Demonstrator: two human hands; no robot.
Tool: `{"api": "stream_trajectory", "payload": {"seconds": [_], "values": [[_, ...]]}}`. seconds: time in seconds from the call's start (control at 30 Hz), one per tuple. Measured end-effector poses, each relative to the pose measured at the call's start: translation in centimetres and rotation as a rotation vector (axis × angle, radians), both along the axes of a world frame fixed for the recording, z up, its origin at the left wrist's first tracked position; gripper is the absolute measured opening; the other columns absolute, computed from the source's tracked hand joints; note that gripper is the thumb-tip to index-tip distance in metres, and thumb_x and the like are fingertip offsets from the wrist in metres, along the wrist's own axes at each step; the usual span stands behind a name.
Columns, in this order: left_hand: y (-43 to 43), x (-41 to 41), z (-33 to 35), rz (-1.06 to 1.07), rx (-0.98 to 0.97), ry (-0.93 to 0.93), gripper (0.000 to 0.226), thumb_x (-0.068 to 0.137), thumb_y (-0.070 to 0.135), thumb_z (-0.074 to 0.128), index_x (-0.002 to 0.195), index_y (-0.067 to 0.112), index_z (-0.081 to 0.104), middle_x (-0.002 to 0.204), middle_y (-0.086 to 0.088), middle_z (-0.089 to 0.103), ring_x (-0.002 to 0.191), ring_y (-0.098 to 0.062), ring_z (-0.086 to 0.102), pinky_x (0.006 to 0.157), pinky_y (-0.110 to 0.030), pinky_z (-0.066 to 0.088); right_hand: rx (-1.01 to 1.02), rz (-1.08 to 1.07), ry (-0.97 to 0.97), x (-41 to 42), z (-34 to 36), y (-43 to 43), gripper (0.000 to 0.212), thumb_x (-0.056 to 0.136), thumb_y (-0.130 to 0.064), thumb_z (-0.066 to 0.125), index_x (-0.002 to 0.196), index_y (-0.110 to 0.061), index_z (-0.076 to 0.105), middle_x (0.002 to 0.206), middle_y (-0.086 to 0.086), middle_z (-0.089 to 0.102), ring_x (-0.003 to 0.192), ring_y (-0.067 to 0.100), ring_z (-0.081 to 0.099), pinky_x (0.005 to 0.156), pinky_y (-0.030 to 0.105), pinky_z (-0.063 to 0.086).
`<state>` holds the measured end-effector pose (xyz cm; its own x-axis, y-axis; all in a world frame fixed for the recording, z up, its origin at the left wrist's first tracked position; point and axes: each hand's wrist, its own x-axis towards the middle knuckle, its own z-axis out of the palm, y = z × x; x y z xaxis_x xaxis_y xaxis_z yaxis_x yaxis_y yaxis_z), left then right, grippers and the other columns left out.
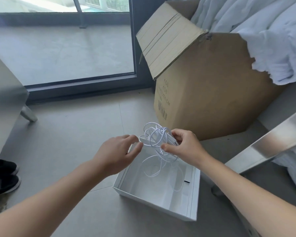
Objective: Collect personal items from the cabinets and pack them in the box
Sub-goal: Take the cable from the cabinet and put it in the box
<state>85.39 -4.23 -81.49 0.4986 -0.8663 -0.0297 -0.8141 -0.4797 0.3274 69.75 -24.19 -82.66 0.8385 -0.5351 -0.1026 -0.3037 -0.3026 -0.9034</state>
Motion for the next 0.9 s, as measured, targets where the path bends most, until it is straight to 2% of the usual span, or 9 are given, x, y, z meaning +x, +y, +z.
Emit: {"api": "stream_trajectory", "payload": {"seconds": [0.07,0.17,0.3,0.37,0.43,0.57,0.63,0.77,0.9], "values": [[0.0,0.1,-1.1,-0.053,0.012,-0.058,0.053,0.094,0.064,0.021,0.114,0.032,0.057,0.109,0.011,0.066,0.099,-0.015,0.062,0.079,-0.031,0.045,-0.001,-0.003,0.016,0.1,-2.1,0.1,0.024,0.072,-0.032,0.085,0.09,-0.02,0.074,0.086,0.0,0.079,0.085,0.028,0.075,0.081,0.051,0.061],[0.3,0.6,-3.1,-0.081,0.005,-0.081,0.058,0.093,0.065,0.016,0.117,0.032,0.057,0.11,0.011,0.066,0.098,-0.015,0.062,0.081,-0.03,0.043,-0.036,0.003,0.076,-0.3,-5.7,0.3,0.025,0.07,-0.038,0.085,0.089,-0.025,0.073,0.084,-0.005,0.078,0.081,0.02,0.074,0.074,0.038,0.057],[0.9,1.8,-6.1,0.038,-0.08,0.017,0.05,0.095,0.066,0.021,0.113,0.035,0.056,0.111,0.017,0.064,0.1,-0.009,0.061,0.078,-0.032,0.047,-0.024,0.054,0.17,-1.1,-10.2,0.3,0.04,0.066,-0.047,0.083,0.096,-0.021,0.072,0.084,0.004,0.075,0.072,0.021,0.064,0.07,0.04,0.051],[1.1,2.1,-7.6,0.075,-0.115,0.047,0.051,0.093,0.068,0.019,0.11,0.037,0.056,0.108,0.018,0.064,0.097,-0.007,0.061,0.076,-0.033,0.048,-0.092,0.074,0.228,-1.5,-12.1,0.3,0.042,0.066,-0.049,0.082,0.096,-0.022,0.071,0.077,0.005,0.069,0.066,0.013,0.052,0.066,0.036,0.044],[1.6,2.1,-8.9,0.1,-0.143,0.069,0.052,0.091,0.068,0.018,0.108,0.038,0.056,0.107,0.019,0.064,0.096,-0.006,0.06,0.075,-0.033,0.047,-0.216,0.096,0.294,-1.9,-13.5,0.2,0.039,0.069,-0.049,0.082,0.097,-0.025,0.068,0.076,0.001,0.068,0.065,0.012,0.054,0.065,0.034,0.045],[2.5,1.4,-10.3,0.126,-0.137,0.074,0.053,0.092,0.067,0.02,0.112,0.036,0.058,0.106,0.017,0.064,0.085,-0.008,0.058,0.07,-0.031,0.041,-0.469,0.176,0.367,-2.1,-14.7,0.4,0.035,0.074,-0.045,0.08,0.1,-0.03,0.062,0.083,-0.011,0.067,0.077,0.013,0.06,0.07,0.034,0.048],[2.6,1.0,-10.3,0.108,-0.13,0.047,0.051,0.094,0.063,0.023,0.114,0.034,0.059,0.107,0.014,0.065,0.09,-0.014,0.06,0.073,-0.032,0.043,-0.552,0.183,0.33,-1.7,-15.0,0.4,0.04,0.075,-0.042,0.081,0.109,-0.032,0.063,0.095,-0.015,0.068,0.086,0.011,0.061,0.073,0.033,0.048],[2.1,0.5,-9.6,0.031,-0.125,-0.021,0.052,0.096,0.059,0.026,0.116,0.026,0.061,0.112,0.01,0.067,0.099,-0.018,0.062,0.082,-0.032,0.045,-0.593,0.169,0.279,-0.1,-15.7,0.7,0.053,0.076,-0.037,0.083,0.124,-0.029,0.062,0.116,-0.013,0.067,0.107,0.014,0.06,0.082,0.035,0.051],[1.6,0.1,-9.6,-0.022,-0.096,0.001,0.054,0.095,0.058,0.025,0.118,0.025,0.061,0.115,0.009,0.066,0.101,-0.018,0.061,0.084,-0.032,0.044,-0.61,0.234,0.388,0.9,-17.7,1.2,0.067,0.08,-0.036,0.082,0.141,-0.023,0.056,0.142,-0.005,0.058,0.132,0.019,0.049,0.102,0.034,0.045]]}}
